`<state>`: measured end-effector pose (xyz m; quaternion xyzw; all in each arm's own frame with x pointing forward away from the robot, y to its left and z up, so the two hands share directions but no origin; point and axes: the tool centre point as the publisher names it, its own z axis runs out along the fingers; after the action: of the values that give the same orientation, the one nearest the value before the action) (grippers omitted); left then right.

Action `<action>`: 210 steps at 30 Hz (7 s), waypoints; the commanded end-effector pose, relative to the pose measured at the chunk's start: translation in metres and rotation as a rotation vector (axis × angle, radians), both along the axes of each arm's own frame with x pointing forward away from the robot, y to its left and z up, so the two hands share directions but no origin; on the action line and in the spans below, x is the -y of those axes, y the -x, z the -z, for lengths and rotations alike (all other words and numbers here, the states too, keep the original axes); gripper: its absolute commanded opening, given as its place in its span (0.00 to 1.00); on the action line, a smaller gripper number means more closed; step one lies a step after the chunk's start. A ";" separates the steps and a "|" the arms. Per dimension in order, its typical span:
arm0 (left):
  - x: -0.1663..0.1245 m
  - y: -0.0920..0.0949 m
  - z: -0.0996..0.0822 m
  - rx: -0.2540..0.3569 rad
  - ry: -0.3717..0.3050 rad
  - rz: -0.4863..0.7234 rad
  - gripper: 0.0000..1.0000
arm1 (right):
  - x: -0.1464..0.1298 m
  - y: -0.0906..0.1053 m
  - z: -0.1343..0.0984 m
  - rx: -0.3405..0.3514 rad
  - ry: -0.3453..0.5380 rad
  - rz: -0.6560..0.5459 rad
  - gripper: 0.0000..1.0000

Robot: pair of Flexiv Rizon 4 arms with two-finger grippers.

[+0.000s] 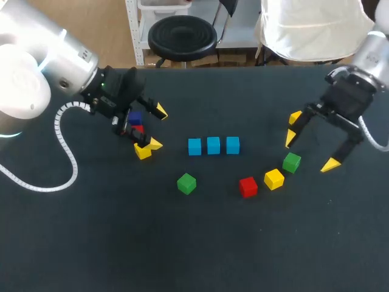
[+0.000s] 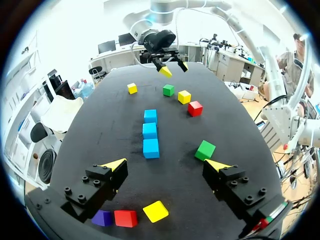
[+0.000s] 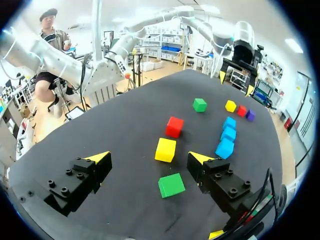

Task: Place the blue cubes, place green cubes on the blue cubes, place the yellow cubes on the green cubes, then place the red cubes on the yellow cubes, and place purple cube on the red cubes.

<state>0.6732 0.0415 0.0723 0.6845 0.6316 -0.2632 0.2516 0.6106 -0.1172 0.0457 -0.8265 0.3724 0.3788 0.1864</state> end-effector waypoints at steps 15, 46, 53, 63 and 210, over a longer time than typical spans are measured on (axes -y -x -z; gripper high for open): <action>-0.001 0.000 0.001 0.002 0.003 0.002 1.00 | -0.007 -0.029 0.037 -0.037 0.018 -0.025 1.00; -0.001 0.000 0.001 0.002 0.003 0.002 1.00 | -0.006 -0.037 0.048 -0.033 -0.033 -0.031 1.00; -0.001 0.000 0.001 0.002 0.003 0.002 1.00 | -0.005 -0.040 0.050 -0.039 -0.034 -0.024 1.00; -0.001 0.000 0.001 0.002 0.003 0.002 1.00 | -0.006 -0.049 0.057 -0.050 -0.049 0.004 0.45; -0.001 0.000 0.001 0.002 0.003 0.002 1.00 | -0.147 -0.074 0.018 -0.087 -0.010 0.872 0.00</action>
<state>0.6734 0.0414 0.0723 0.6843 0.6320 -0.2632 0.2512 0.6833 0.0292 0.0294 -0.5745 0.6917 0.3009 0.3176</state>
